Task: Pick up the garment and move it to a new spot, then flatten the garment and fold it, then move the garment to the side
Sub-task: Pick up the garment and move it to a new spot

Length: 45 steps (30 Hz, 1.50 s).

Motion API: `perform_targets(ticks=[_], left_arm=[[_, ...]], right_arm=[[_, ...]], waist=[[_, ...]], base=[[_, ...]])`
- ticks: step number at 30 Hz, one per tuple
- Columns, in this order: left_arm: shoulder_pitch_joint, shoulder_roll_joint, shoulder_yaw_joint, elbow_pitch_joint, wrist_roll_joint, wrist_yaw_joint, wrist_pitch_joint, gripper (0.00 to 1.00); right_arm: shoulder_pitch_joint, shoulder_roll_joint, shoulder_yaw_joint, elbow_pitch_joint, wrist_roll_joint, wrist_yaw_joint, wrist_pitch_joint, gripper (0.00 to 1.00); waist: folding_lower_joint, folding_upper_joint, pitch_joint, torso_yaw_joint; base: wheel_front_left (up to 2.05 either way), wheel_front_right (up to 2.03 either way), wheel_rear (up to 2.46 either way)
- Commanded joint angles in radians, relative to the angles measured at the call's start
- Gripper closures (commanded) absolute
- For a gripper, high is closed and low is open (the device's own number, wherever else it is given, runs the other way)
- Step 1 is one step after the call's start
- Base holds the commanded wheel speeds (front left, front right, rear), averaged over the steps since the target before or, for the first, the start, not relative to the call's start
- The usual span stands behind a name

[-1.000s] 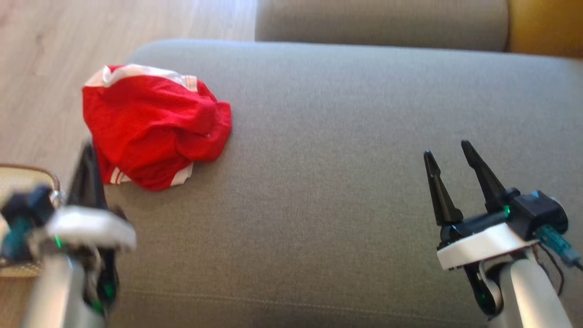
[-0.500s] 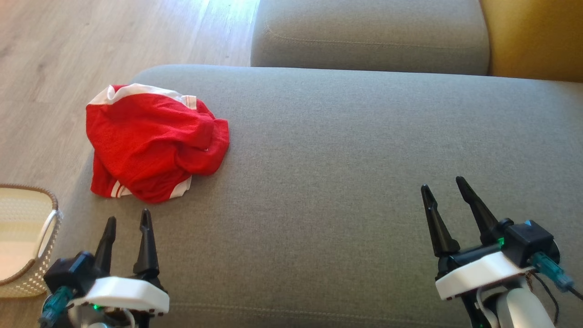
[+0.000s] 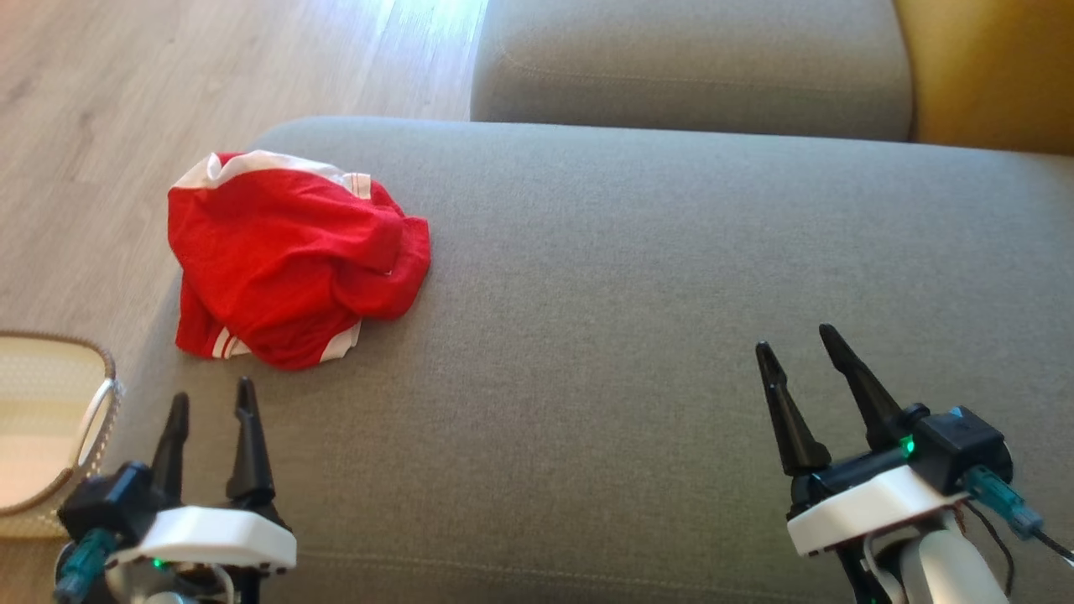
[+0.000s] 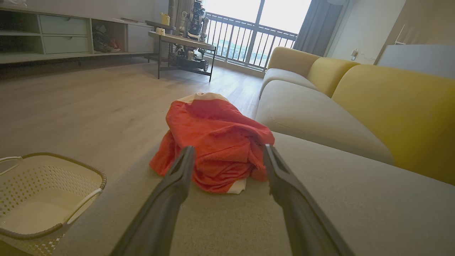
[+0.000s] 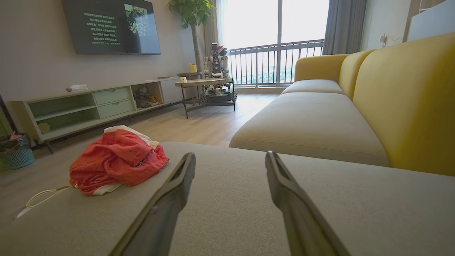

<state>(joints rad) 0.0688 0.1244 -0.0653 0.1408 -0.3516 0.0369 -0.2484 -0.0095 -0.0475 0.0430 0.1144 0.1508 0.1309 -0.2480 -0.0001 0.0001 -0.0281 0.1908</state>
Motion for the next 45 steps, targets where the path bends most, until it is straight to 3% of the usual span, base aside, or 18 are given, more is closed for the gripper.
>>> perform_targets(ticks=[1, 11, 19, 28, 34, 44, 45], left_arm=[[-0.047, 0.003, 0.043, -0.040, 0.011, 0.006, -0.013, 0.00], [-0.248, 0.019, 0.076, 0.017, -0.020, -0.010, 0.024, 0.00], [-0.575, 0.113, 0.065, 0.157, -0.043, -0.062, 0.186, 0.00], [-0.906, 0.219, 0.049, 0.491, -0.091, -0.131, 0.368, 0.00], [-1.058, 0.267, 0.031, 0.659, -0.096, -0.149, 0.396, 0.00], [-1.193, 0.301, -0.027, 0.844, -0.084, -0.162, 0.422, 0.00], [-1.214, 0.306, -0.030, 0.881, -0.086, -0.162, 0.426, 1.00]], right_arm=[[-0.047, -0.003, 0.028, -0.041, -0.001, 0.000, -0.009, 0.00], [-0.134, -0.003, 0.053, -0.161, -0.105, 0.000, 0.071, 0.00], [-0.196, -0.003, 0.065, -0.276, -0.188, 0.000, 0.142, 0.00], [-0.238, -0.003, 0.080, -0.333, -0.228, 0.000, 0.169, 0.00], [-0.253, -0.003, 0.077, -0.348, -0.226, 0.000, 0.166, 0.00], [-0.269, -0.003, 0.087, -0.340, -0.222, 0.000, 0.146, 0.00], [-0.272, -0.003, 0.085, -0.337, -0.219, 0.000, 0.143, 0.00]], waist=[[0.0001, -0.0001, 0.019, 0.014], [0.0001, -0.0001, 0.233, 0.096], [0.0001, -0.0001, 0.415, 0.119], [0.0001, -0.0001, 0.512, 0.081], [0.0001, -0.0001, 0.555, 0.044], [0.0001, -0.0001, 0.594, 0.006], [0.0001, -0.0001, 0.597, 0.002]], base=[[0.00, 0.00, 0.00], [0.00, 0.00, 0.00], [0.00, 0.00, 0.00], [0.00, 0.00, 0.00], [0.00, 0.00, 0.00], [0.00, 0.00, 0.00], [0.00, 0.00, 0.00]])
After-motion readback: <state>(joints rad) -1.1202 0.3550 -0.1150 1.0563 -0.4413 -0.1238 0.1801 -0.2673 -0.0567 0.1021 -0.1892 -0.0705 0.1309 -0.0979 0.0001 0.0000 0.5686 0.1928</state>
